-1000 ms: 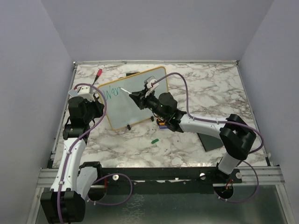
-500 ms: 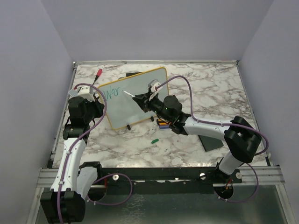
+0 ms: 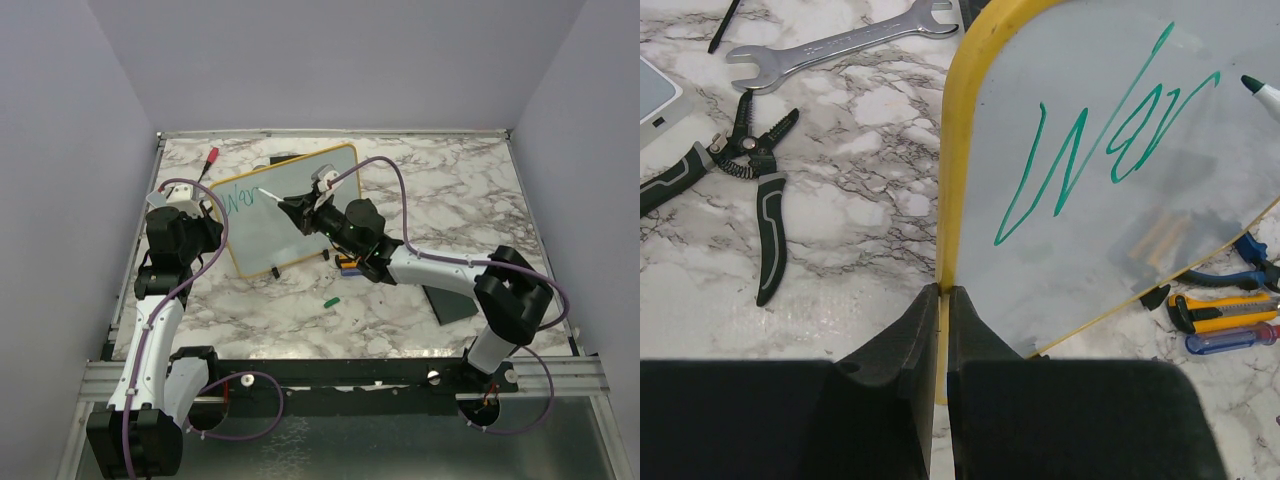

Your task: Write a sentence on the whiteboard

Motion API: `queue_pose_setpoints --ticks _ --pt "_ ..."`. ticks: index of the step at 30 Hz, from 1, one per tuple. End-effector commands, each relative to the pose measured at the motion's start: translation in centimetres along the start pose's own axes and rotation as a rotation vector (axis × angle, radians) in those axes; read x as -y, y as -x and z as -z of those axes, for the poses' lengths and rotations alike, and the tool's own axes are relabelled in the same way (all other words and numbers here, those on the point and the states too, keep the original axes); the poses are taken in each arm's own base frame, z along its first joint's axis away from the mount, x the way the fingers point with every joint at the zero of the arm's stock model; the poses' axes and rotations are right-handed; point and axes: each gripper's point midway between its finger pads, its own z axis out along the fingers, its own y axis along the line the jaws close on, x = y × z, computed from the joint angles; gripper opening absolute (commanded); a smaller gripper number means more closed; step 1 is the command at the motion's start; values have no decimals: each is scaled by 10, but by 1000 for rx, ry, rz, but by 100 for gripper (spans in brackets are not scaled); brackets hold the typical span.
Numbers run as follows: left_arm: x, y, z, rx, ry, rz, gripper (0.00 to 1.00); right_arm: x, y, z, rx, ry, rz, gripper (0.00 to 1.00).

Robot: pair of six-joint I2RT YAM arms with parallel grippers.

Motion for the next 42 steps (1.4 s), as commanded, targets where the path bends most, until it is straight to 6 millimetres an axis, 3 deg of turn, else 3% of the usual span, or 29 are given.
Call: queue_pose_setpoints --ticks 1,21,34,42 --pt "10 3 2 6 -45 0 8 -1 -2 -5 -5 12 12 1" --pt "10 3 2 6 -46 0 8 6 -25 -7 -60 -26 5 1" --pt "10 3 2 6 -48 0 8 5 -58 14 -134 -31 -41 1" --pt "10 2 2 4 -49 2 8 7 -48 10 -105 -49 -40 1"
